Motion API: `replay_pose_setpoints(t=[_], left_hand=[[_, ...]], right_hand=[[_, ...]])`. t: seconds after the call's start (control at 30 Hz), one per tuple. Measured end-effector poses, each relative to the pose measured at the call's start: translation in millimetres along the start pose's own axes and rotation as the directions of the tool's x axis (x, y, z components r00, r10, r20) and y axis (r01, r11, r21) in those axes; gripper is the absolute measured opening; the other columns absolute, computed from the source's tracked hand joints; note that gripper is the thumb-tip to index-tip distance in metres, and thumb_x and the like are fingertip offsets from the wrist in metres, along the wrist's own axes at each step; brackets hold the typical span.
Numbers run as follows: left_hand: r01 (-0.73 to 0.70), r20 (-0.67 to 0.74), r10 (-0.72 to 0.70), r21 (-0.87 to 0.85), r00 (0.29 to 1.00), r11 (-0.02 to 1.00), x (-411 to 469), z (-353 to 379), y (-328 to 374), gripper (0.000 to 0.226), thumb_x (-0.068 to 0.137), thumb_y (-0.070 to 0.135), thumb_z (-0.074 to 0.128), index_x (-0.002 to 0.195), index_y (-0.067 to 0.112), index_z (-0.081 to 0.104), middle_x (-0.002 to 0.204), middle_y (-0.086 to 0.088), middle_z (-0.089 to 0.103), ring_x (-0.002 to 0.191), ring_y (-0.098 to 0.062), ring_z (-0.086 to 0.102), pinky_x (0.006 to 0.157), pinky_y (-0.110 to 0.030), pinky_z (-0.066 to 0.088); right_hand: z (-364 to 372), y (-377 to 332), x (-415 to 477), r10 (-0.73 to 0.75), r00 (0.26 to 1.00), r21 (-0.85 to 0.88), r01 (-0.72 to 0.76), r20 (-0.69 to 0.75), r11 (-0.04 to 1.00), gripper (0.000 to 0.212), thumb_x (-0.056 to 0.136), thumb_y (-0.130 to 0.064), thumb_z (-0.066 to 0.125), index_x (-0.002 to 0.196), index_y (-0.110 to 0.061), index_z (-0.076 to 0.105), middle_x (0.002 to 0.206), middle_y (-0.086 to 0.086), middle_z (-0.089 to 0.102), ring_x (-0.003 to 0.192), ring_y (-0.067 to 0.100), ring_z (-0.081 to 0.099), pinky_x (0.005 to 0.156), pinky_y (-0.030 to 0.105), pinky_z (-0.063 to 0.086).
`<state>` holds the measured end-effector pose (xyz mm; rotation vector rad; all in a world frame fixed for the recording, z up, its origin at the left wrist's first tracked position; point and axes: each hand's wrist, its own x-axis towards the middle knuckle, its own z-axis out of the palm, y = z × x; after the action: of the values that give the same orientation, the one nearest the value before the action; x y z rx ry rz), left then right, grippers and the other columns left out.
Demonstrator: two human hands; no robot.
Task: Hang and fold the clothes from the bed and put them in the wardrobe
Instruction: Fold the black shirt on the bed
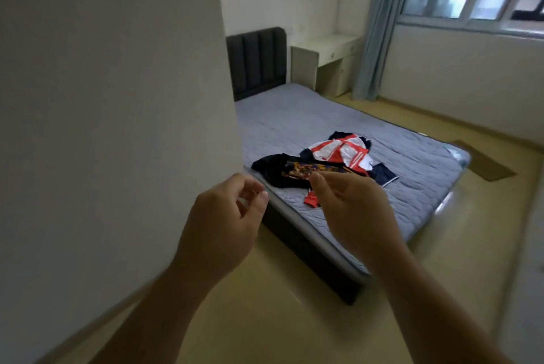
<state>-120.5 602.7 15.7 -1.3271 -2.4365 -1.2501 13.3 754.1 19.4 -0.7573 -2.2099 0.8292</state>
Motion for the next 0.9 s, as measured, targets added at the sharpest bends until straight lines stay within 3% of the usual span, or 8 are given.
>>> replay_pose_setpoints(t=[0.1,0.23,0.33,0.4,0.47,0.63,0.73,0.9], left_hand=[[-0.028,0.101,0.033,-0.049,0.994,0.998,44,67,22,0.006,0.094,0.037,0.064,0.093,0.032,0.067,0.076,0.017,0.067,0.074,0.001,0.064,0.061,-0.013,0.051],[-0.048,0.216,0.069,-0.099,0.974,0.994,103,160,38,0.004,0.092,0.034,0.067,0.092,0.030,0.068,0.074,0.020,0.065,0.073,0.004,0.063,0.063,-0.014,0.050],[-0.065,0.253,0.099,-0.140,0.962,0.988,151,230,43,0.005,0.092,0.035,0.068,0.091,0.030,0.068,0.074,0.018,0.066,0.074,0.004,0.063,0.062,-0.010,0.047],[-0.074,0.290,0.117,-0.156,0.950,0.985,186,276,45,0.007,0.092,0.036,0.067,0.091,0.029,0.068,0.075,0.017,0.066,0.072,0.002,0.063,0.062,-0.012,0.049],[-0.064,0.337,0.115,-0.160,0.935,0.985,222,319,49,0.008,0.093,0.036,0.066,0.091,0.028,0.068,0.076,0.016,0.066,0.072,0.002,0.063,0.064,-0.019,0.053],[-0.057,0.443,0.147,-0.210,0.885,0.976,296,416,79,0.008,0.091,0.031,0.070,0.084,0.032,0.066,0.070,0.018,0.066,0.075,0.006,0.062,0.060,-0.009,0.045],[-0.082,0.481,0.190,-0.235,0.856,0.968,327,469,110,0.007,0.091,0.029,0.070,0.085,0.031,0.067,0.071,0.019,0.066,0.075,0.005,0.063,0.059,-0.008,0.042],[-0.056,0.502,0.172,-0.237,0.848,0.970,359,564,154,0.003,0.091,0.031,0.069,0.090,0.028,0.070,0.075,0.019,0.068,0.074,0.002,0.063,0.061,-0.014,0.048]], right_hand=[[-32,57,25,0.069,0.997,-0.033,-0.070,-0.040,0.997,0.037,0.102,-0.038,0.054,0.092,-0.010,0.075,0.071,-0.002,0.073,0.067,0.011,0.068,0.062,0.030,0.056],[-64,130,67,0.155,0.984,-0.086,-0.162,-0.085,0.983,0.030,0.101,-0.040,0.056,0.101,-0.020,0.078,0.076,-0.012,0.073,0.067,-0.001,0.065,0.065,0.024,0.056],[-86,184,107,0.209,0.974,-0.162,-0.220,-0.083,0.962,0.037,0.102,-0.040,0.052,0.088,-0.014,0.075,0.068,-0.003,0.070,0.064,0.011,0.063,0.061,0.034,0.054],[-101,218,139,0.231,0.967,-0.200,-0.248,-0.107,0.948,0.037,0.103,-0.039,0.052,0.079,-0.019,0.071,0.059,-0.009,0.062,0.058,0.008,0.058,0.059,0.030,0.046],[-120,251,172,0.266,0.955,-0.225,-0.290,-0.130,0.930,0.033,0.102,-0.039,0.053,0.086,-0.021,0.076,0.063,-0.011,0.065,0.061,0.005,0.058,0.065,0.028,0.046],[-173,333,229,0.308,0.920,-0.281,-0.371,-0.243,0.885,0.036,0.101,-0.038,0.054,0.096,-0.008,0.073,0.078,0.002,0.073,0.073,0.016,0.065,0.068,0.030,0.052],[-203,379,257,0.345,0.891,-0.239,-0.418,-0.293,0.876,0.027,0.100,-0.038,0.057,0.096,-0.018,0.075,0.071,-0.011,0.072,0.068,0.008,0.065,0.060,0.020,0.046],[-252,466,299,0.331,0.905,-0.242,-0.396,-0.269,0.886,0.034,0.100,-0.040,0.055,0.097,-0.012,0.075,0.078,-0.004,0.073,0.077,0.011,0.066,0.066,0.028,0.055]])
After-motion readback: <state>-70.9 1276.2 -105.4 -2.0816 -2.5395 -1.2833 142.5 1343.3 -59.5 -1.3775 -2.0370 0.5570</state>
